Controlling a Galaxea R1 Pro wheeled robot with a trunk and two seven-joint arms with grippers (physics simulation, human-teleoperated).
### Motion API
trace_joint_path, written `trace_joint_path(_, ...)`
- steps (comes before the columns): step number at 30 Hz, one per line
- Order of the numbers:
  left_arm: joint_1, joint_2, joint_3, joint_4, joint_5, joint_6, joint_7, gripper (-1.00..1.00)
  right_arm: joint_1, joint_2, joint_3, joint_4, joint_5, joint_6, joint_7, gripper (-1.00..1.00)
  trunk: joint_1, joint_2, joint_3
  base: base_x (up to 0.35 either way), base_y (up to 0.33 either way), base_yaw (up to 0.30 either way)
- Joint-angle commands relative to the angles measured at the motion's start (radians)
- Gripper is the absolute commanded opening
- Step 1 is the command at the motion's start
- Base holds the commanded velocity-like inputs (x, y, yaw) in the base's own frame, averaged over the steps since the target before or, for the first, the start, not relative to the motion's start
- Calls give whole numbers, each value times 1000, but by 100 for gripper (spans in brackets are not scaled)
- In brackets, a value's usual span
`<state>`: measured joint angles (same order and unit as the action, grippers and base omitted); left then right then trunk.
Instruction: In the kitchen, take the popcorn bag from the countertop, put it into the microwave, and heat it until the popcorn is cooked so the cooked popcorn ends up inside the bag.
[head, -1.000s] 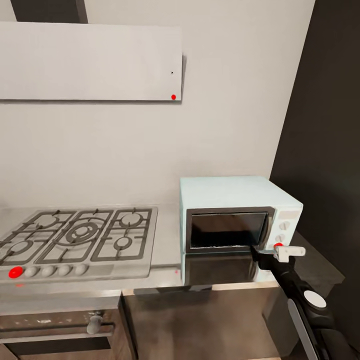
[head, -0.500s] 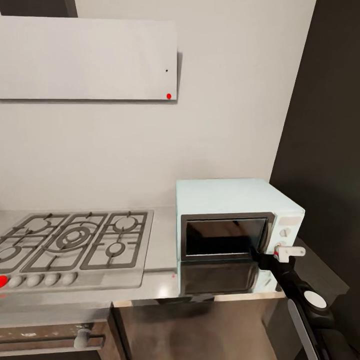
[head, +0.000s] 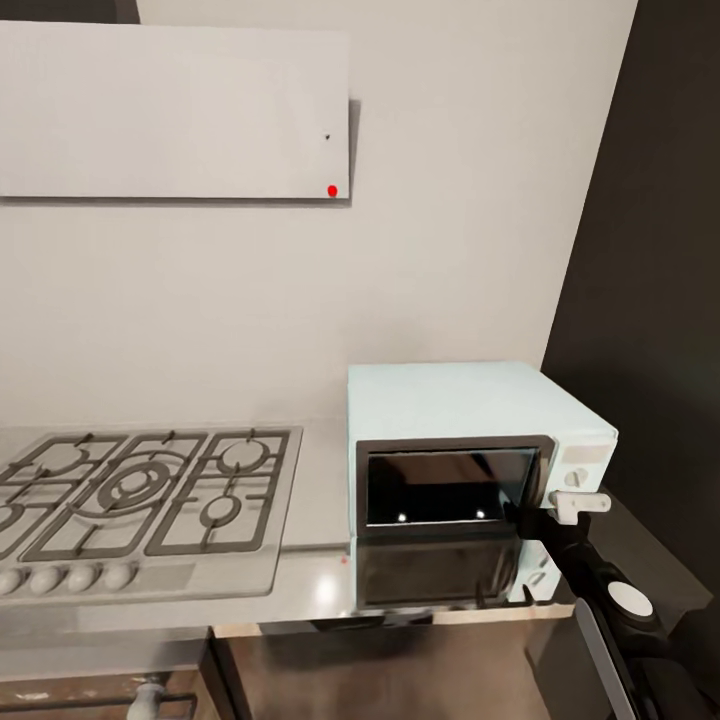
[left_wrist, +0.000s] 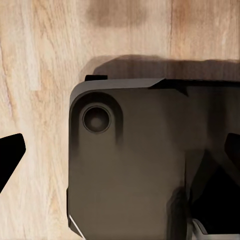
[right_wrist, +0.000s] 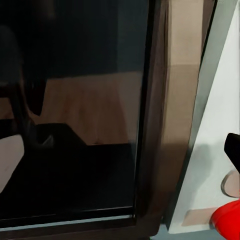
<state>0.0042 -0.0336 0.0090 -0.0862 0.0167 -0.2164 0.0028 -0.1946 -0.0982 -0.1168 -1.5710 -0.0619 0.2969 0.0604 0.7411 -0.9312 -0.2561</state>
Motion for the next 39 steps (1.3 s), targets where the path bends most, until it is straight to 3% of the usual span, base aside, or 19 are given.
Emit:
trace_joint_path(1, 0, 0, 0, -1, 2, -1, 0, 100, -1, 0, -1, -1, -7, 5, 4, 100, 0, -1, -1, 26, -19, 0)
trace_joint_path(14, 0, 1, 2, -1, 3, -1, 0, 100, -1, -1, -1, -1, -7, 9, 4, 100, 0, -1, -1, 41, -2, 0)
trace_joint_path(15, 0, 1, 1, -1, 3, -1, 0, 100, -1, -1, -1, -1, -7, 9, 4, -100, 0, -1, -1, 124, 0, 0)
trace_joint_path(39, 0, 1, 0, -1, 2, -1, 0, 100, -1, -1, -1, -1, -7, 8, 4, -100, 0, -1, -1, -42, 0, 0)
